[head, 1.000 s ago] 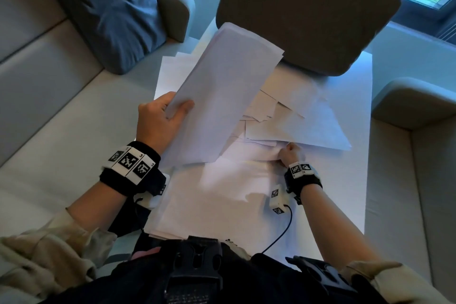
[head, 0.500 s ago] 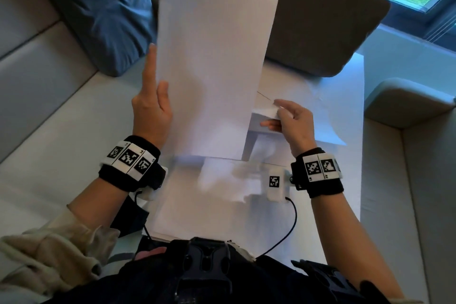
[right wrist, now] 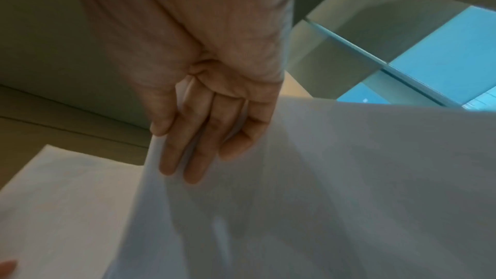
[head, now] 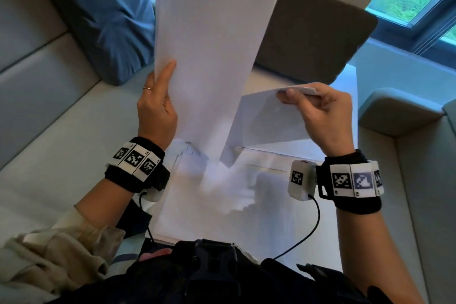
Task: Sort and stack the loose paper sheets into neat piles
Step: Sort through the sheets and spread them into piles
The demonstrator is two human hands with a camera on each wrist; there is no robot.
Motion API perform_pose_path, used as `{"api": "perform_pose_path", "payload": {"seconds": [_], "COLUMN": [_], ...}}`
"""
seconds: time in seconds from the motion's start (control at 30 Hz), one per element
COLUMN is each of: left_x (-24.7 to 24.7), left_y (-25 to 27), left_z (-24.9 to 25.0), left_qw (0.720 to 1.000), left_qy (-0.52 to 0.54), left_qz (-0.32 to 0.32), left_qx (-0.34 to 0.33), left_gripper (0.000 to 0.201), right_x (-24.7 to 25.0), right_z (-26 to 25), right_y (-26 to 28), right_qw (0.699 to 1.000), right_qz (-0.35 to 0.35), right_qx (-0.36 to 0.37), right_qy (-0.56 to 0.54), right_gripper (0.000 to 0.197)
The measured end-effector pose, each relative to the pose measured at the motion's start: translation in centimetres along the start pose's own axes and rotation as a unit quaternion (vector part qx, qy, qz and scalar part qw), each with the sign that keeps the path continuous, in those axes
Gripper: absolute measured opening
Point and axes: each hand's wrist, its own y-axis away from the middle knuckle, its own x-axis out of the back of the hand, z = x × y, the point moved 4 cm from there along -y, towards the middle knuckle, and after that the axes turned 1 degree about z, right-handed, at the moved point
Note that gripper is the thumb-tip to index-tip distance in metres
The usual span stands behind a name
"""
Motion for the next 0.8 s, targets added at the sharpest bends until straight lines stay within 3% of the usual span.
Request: {"api": "perform_pose_path", "payload": {"seconds": [0.2, 0.47, 0.67, 0.8], "left_x": [0.6, -1.1, -1.2, -0.8], "left_y": [-0.4, -0.7, -1.3, -1.3], "left_z": [0.9, 2.7, 2.2, 1.7], "left_qw": [1.000, 0.998, 0.999, 0.999], "left_qy": [0.004, -0.008, -0.023, -0.011], "left_qz": [0.003, -0.053, -0.044, -0.035], "left_qx": [0.030, -0.037, 0.006, 0.028], "left_gripper": [0.052, 0.072, 0.076, 0.077], "right_x": [1.9, 0.5, 2.4, 3.3], "right_z": [-3.7, -3.3, -3.8, -3.4], "right_y": [0.8, 1.7, 1.4, 1.4], "right_qw": [0.995, 0.997, 0.991, 0.980], "right_qz": [0.042, -0.025, 0.057, 0.062], "right_qx": [0.085, 0.045, 0.079, 0.083], "right_qy": [0.025, 0.058, 0.096, 0.171], "right_gripper": [0.008, 0.007, 0.001, 0.005]}}
